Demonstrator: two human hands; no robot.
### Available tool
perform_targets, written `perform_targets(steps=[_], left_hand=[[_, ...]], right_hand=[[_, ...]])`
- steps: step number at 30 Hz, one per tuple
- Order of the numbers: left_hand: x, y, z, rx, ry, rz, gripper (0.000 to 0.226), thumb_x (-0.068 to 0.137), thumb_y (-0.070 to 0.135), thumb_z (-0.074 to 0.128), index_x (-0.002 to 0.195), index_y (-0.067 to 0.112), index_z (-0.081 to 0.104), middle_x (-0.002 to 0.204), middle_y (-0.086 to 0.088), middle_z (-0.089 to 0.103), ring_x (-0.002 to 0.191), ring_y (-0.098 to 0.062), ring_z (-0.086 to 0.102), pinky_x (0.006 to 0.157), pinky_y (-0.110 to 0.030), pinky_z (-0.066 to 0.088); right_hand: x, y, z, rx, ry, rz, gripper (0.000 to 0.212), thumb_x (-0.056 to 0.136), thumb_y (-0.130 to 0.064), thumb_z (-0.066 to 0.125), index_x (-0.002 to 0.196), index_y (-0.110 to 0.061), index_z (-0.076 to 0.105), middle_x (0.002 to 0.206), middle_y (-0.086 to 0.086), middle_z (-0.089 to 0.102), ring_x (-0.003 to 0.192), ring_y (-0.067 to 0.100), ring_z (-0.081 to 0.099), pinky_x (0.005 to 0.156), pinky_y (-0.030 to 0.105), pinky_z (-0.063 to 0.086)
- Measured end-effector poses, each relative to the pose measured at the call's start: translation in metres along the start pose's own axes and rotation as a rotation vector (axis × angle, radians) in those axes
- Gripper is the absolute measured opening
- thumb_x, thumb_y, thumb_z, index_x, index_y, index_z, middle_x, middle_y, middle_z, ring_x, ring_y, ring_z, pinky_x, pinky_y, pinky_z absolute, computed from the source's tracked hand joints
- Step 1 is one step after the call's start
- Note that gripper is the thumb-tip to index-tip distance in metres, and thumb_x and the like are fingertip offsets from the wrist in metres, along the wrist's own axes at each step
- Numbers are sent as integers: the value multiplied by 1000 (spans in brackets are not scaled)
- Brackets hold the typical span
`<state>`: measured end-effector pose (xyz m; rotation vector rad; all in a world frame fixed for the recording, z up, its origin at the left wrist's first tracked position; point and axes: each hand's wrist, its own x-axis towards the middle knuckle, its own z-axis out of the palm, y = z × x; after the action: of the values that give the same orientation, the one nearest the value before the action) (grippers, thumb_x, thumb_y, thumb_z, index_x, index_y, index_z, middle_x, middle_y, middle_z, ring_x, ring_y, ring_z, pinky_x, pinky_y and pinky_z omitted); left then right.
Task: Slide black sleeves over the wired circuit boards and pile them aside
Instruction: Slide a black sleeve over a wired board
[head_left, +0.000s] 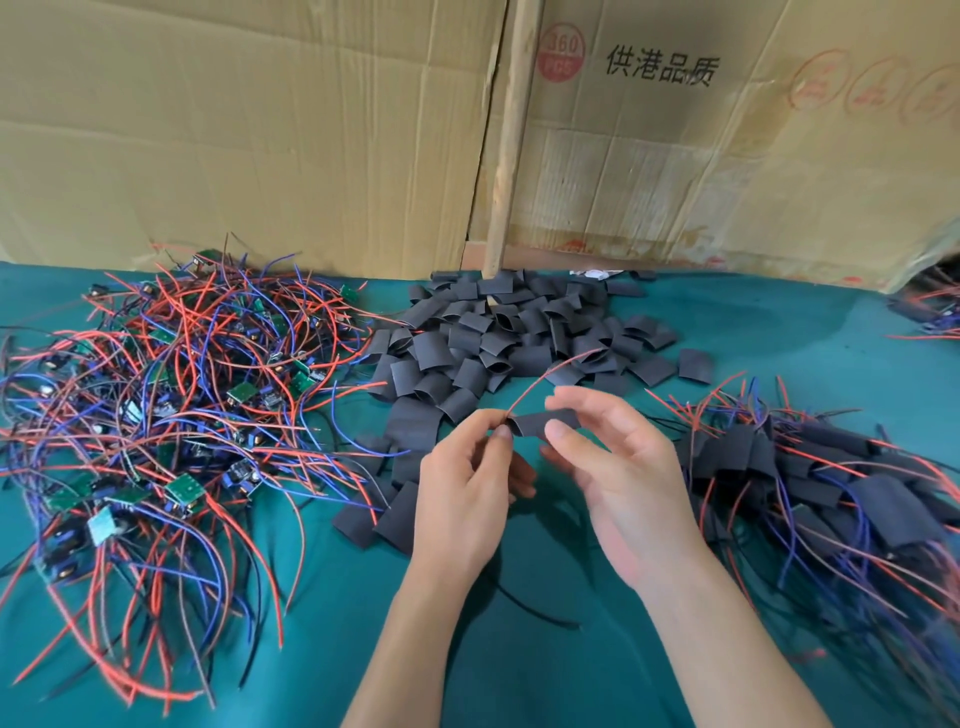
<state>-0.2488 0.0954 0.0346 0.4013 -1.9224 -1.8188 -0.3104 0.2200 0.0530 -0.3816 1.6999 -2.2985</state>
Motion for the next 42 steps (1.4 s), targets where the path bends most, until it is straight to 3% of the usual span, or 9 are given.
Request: perform_targets(steps=[4,9,15,21,25,29,32,37,42], left_hand=[[0,1,0,-13,-8,-5,31,104,17,45,87,32,65,68,-8,71,62,-26,69,57,-26,48],[0,-1,2,-12,-22,-25,29,105,10,46,88,21,67,66,-11,67,57,-22,65,54,-21,45],[-1,-2,4,-11,-34,-62,28,104,10,47,88,18,68,69,-17,65,55,-19,60,51,-17,44],[0,-3,3,25,-38,-59,29,103,11,47,86,20,68,67,-14,65,52,-17,59,52,-17,44],[0,-3,4,59,-50,-47,27,102,13,52,89,23,73,62,-5,63,51,-15,57,55,-23,48],[1,-3,2,123,-49,3,22,101,18,56,94,22,76,62,-1,64,49,-11,51,56,-24,47],[0,-2,1,126,-55,3,23,101,21,58,107,26,79,61,6,65,50,-8,52,56,-19,47],[-1,1,0,135,-105,-17,33,90,14,51,99,31,78,69,7,70,55,-10,58,57,-20,48],[0,2,-2,62,-64,-17,47,71,17,52,113,25,73,88,9,74,83,-10,70,74,-15,52]], right_hand=[[0,-1,-1,90,11,35,44,68,-5,82,111,-11,74,105,7,75,89,14,69,95,39,55],[7,-11,-14,181,172,-40,28,78,10,74,98,-10,74,85,0,74,78,14,69,76,25,59],[14,-28,-41,326,365,-124,23,79,1,76,100,-8,72,86,1,71,87,15,69,82,23,57],[11,-24,-35,187,276,-137,25,83,7,74,103,-9,71,83,-1,73,79,14,68,79,24,57],[7,-18,-22,64,198,-64,45,79,12,75,117,-12,67,90,3,77,86,17,71,86,31,56],[4,-8,-5,151,131,39,71,60,1,82,127,-11,60,85,5,78,85,16,73,75,24,58],[5,-7,-2,305,147,121,79,56,2,80,131,-9,55,85,7,78,86,14,75,69,21,57],[5,-4,-2,283,158,183,76,54,1,80,127,-9,61,89,10,78,79,16,72,68,21,55],[9,-7,-12,371,211,141,56,62,5,76,117,-4,67,80,5,75,65,11,69,59,17,52]])
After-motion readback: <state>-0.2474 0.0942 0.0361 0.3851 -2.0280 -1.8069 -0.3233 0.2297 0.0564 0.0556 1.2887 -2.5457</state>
